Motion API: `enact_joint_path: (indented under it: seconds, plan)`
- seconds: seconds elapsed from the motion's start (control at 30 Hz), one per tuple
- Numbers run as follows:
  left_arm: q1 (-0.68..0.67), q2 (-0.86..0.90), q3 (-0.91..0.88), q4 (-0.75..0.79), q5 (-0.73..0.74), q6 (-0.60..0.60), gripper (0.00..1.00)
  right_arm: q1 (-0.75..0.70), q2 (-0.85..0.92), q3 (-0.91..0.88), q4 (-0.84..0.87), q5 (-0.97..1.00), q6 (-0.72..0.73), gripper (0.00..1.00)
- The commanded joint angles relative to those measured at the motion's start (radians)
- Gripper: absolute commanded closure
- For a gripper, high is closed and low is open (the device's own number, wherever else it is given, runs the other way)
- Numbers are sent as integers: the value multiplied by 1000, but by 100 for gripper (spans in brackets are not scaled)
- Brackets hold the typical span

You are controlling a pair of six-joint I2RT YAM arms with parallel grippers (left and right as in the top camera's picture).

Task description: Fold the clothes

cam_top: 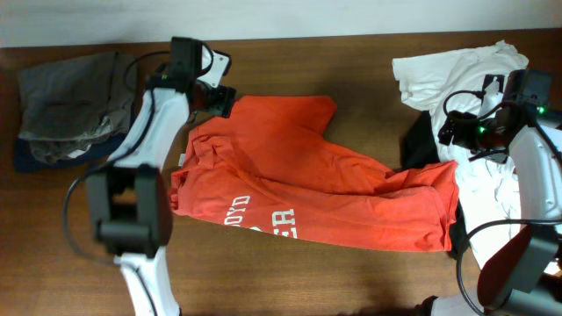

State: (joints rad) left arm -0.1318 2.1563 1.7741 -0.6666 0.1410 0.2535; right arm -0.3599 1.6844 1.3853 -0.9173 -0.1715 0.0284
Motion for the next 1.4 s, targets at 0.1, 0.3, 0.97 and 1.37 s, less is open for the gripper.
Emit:
enact_joint_path:
  seconds: [0.1, 0.3, 0.97, 1.37]
  plan:
    - [3, 196, 330, -145, 48, 169, 27, 6, 1, 23, -30, -16, -26, 9]
    - [-2, 202, 341, -206, 164, 284, 28, 6, 1, 23, -30, -17, -26, 9]
    - [-11, 320, 341, -202, 138, 402, 29, 6, 1, 23, -44, -24, -25, 9]
    - [-52, 357, 341, -229, 139, 401, 68, 6, 1, 23, -51, -39, -24, 9]
